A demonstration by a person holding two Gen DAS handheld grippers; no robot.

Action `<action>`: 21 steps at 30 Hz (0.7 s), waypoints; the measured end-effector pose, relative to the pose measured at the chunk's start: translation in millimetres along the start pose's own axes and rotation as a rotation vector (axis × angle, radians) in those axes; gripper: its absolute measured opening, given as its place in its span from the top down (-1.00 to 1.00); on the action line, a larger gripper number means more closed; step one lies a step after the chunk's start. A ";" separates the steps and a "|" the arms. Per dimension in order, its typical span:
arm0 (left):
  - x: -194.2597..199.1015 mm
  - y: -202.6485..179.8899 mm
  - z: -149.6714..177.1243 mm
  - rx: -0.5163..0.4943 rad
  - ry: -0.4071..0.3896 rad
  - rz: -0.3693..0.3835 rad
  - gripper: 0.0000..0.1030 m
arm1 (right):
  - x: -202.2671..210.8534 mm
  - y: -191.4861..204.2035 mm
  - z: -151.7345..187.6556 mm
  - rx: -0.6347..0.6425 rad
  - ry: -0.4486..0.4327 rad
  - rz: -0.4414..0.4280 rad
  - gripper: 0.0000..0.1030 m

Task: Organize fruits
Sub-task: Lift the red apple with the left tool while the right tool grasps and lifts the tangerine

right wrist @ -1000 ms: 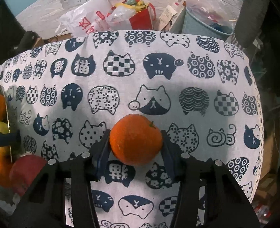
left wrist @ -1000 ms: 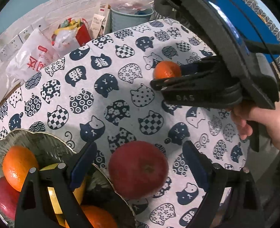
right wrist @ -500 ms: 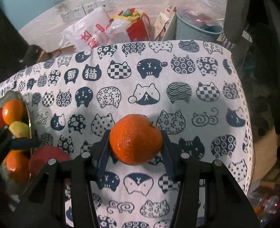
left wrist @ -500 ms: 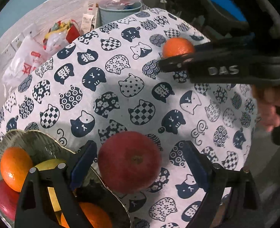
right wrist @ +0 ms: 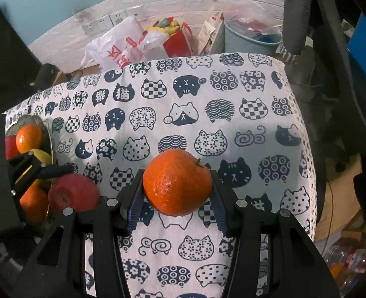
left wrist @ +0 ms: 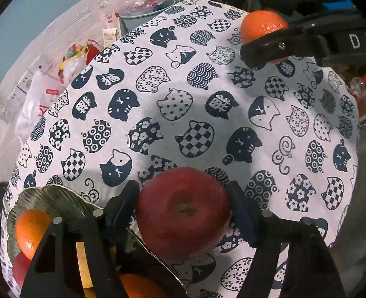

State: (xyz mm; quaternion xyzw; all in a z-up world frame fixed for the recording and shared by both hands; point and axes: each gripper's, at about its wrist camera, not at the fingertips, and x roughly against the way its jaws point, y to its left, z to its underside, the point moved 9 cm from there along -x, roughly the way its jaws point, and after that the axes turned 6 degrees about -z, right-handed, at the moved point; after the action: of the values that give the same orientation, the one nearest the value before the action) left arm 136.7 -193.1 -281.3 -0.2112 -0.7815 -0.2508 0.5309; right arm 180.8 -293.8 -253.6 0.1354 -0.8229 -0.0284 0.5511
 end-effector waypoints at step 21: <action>8.2 -8.9 -13.7 0.195 -0.034 0.137 -0.41 | 16.1 6.8 0.7 0.000 -0.034 -0.013 0.05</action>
State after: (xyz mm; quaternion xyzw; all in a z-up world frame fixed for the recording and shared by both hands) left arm 138.5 -208.0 -270.8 -0.2154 -0.7948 -0.1332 0.5515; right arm 173.2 -291.5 -238.1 0.1404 -0.8313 -0.0344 0.5367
